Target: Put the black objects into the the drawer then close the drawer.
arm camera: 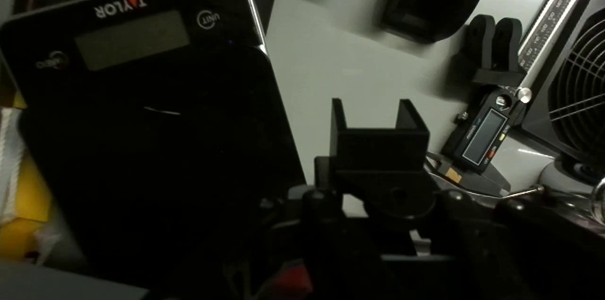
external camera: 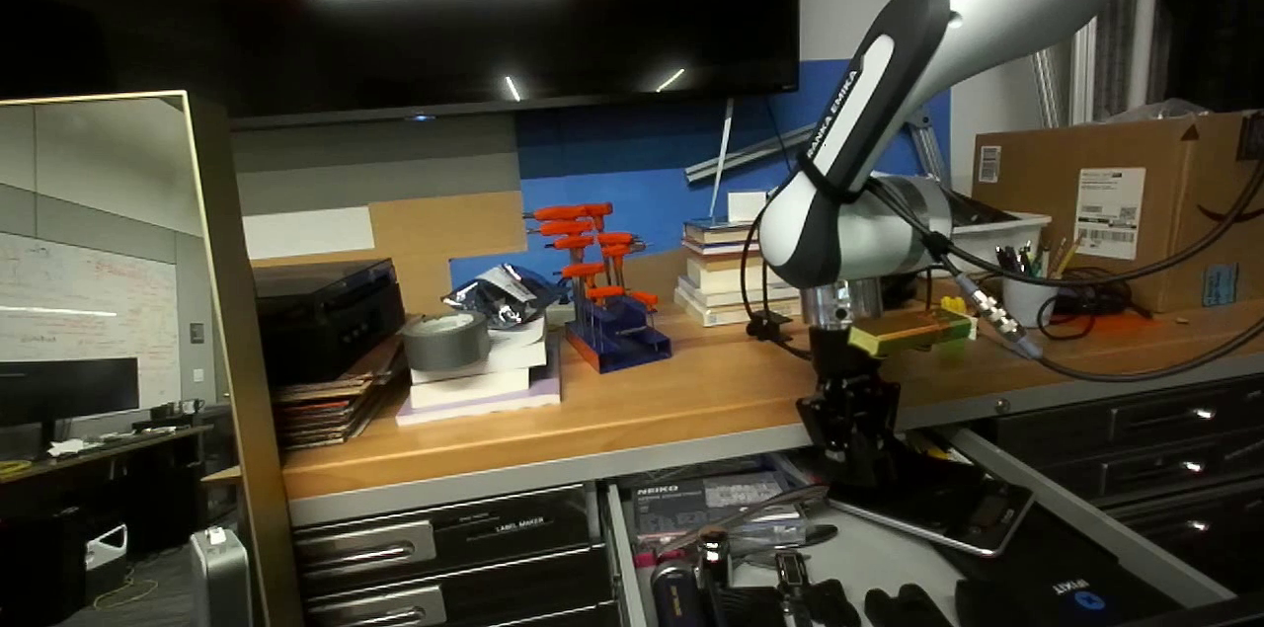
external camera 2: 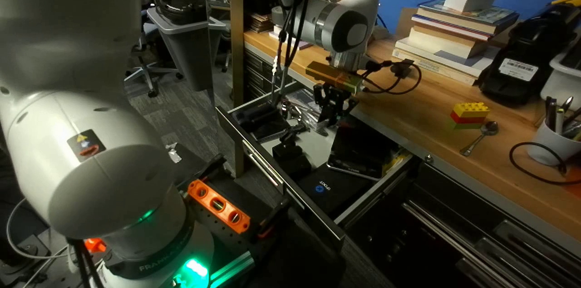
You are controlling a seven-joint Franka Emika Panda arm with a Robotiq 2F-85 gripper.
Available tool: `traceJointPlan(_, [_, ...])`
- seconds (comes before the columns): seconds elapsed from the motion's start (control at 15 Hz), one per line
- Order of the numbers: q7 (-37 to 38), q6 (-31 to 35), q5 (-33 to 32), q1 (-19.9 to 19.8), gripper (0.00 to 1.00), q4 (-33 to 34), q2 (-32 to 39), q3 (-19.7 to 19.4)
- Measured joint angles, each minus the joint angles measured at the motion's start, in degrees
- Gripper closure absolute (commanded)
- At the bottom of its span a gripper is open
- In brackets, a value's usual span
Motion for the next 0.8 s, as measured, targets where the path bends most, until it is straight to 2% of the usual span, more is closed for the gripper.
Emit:
traceJointPlan(0.27, [-10.4,5.8,7.4,-4.2,0.86,-1.6,1.7,2.9])
traceJointPlan(0.53, [-19.6,7.8,13.0,-8.5,0.86,-2.9,1.8,5.4])
traceJointPlan(0.8, [-24.4,9.0,14.6,-10.2,0.86,-4.2,1.8,6.3])
